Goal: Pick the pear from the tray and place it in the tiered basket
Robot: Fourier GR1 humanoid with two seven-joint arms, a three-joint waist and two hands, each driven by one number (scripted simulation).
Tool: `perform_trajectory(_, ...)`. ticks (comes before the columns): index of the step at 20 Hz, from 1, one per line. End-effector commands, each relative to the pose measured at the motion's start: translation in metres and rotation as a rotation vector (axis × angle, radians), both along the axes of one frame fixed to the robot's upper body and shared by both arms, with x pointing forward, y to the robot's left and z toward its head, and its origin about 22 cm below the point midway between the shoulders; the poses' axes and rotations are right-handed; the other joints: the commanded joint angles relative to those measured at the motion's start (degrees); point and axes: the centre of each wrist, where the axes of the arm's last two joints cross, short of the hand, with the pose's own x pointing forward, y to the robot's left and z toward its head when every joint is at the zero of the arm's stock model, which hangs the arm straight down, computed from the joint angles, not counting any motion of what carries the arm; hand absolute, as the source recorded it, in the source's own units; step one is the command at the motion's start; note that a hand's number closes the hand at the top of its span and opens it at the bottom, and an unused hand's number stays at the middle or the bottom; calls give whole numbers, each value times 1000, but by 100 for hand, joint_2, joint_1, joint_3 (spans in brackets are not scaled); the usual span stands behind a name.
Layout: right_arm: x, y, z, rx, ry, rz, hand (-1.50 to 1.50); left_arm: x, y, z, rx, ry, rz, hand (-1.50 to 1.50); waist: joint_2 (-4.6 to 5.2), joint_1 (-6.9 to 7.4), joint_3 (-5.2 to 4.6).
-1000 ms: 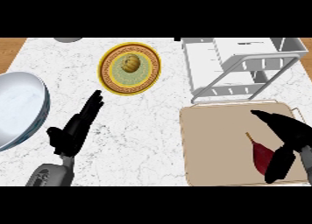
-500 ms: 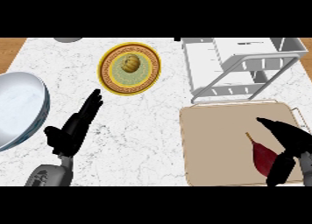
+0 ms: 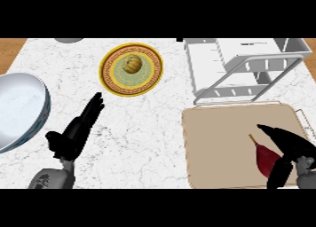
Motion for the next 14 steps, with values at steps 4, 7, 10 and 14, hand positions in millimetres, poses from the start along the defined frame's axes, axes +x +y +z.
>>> perform_trajectory(4, -9, -9, -13, 80, -48, 10, 150, 12, 4, 19, 2, -1, 2, 0, -4, -9, 1)
perform_trajectory(7, -9, -2, -33, 124, -166, 42, 150, 3, 6, 3, -5, 1, -5, 0, 4, 1, 3)
perform_trajectory(10, 15, 2, -11, 142, -188, 46, 150, 5, -9, 10, 0, 12, 2, 0, 1, 9, 1)
perform_trajectory(14, 7, -1, -20, 134, -209, 47, 150, 6, -4, 5, -2, -1, 1, 0, 0, 0, 0)
